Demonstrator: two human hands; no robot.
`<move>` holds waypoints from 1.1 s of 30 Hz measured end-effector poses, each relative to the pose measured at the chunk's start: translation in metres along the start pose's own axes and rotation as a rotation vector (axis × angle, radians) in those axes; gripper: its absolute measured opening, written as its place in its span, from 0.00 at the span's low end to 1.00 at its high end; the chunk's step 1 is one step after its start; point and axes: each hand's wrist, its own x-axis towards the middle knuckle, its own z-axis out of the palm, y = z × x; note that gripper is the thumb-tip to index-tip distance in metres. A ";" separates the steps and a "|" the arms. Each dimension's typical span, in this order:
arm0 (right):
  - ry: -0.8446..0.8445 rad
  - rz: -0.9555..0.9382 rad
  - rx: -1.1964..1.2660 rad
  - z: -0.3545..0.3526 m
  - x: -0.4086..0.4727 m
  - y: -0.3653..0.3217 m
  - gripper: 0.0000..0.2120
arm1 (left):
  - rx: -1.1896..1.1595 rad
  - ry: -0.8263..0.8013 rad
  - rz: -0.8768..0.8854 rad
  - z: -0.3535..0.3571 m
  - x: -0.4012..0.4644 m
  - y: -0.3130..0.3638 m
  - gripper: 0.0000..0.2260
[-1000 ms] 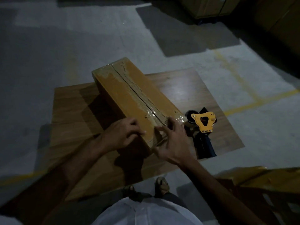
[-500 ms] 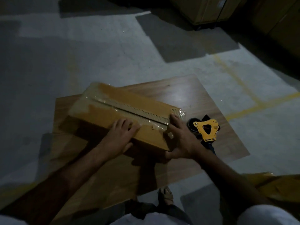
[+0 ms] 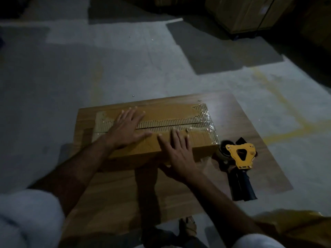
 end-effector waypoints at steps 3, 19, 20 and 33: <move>0.072 -0.025 0.095 0.006 0.008 0.011 0.38 | -0.058 -0.034 -0.022 -0.005 0.012 -0.012 0.44; 0.004 -0.094 0.050 -0.019 0.052 0.021 0.37 | 0.056 0.023 0.009 0.027 -0.030 0.047 0.27; -0.016 -0.151 0.044 -0.015 0.050 0.013 0.36 | 0.047 0.020 0.044 0.032 -0.035 0.060 0.28; -0.067 -0.164 -0.085 -0.039 0.053 0.083 0.37 | -0.028 -0.012 -0.006 0.032 -0.031 0.133 0.31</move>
